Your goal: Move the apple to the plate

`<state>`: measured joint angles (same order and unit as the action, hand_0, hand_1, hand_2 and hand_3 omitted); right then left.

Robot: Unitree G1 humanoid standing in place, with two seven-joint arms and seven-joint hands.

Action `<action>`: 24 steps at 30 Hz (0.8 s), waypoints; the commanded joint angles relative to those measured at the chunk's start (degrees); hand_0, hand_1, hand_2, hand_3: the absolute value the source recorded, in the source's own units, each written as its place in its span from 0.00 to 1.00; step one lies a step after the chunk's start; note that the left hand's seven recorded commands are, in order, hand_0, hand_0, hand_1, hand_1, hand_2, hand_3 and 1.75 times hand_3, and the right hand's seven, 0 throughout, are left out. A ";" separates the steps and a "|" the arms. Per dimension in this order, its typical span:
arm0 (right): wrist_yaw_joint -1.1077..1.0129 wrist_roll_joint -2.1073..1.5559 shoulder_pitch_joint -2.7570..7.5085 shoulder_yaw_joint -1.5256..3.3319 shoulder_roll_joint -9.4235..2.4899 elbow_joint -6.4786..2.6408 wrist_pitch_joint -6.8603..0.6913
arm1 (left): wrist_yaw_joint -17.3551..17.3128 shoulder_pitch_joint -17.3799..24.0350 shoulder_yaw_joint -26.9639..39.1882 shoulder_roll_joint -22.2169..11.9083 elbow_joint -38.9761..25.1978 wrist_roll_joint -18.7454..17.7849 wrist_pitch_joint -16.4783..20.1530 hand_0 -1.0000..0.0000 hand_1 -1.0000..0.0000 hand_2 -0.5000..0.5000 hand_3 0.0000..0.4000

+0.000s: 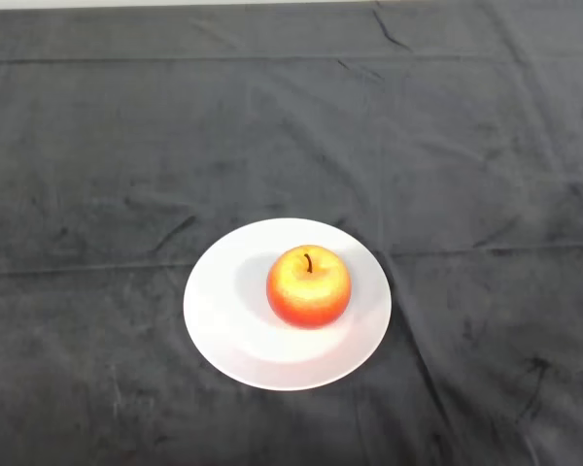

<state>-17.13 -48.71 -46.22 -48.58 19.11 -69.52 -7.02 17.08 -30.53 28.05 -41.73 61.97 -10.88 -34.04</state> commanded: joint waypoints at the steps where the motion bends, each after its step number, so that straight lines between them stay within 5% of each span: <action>1: -0.50 -0.79 -1.57 -1.08 1.55 0.50 0.51 | 0.01 -1.74 1.13 -3.47 2.88 0.34 -1.26 1.00 1.00 0.50 0.00; 24: -0.53 -0.76 -1.59 -1.11 1.56 0.45 0.52 | -0.32 -2.00 0.96 -3.15 3.28 0.77 -1.44 1.00 1.00 0.50 0.00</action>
<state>-17.13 -48.71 -46.22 -48.58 19.11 -69.52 -7.02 17.02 -30.54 28.05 -41.73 61.99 -10.81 -34.04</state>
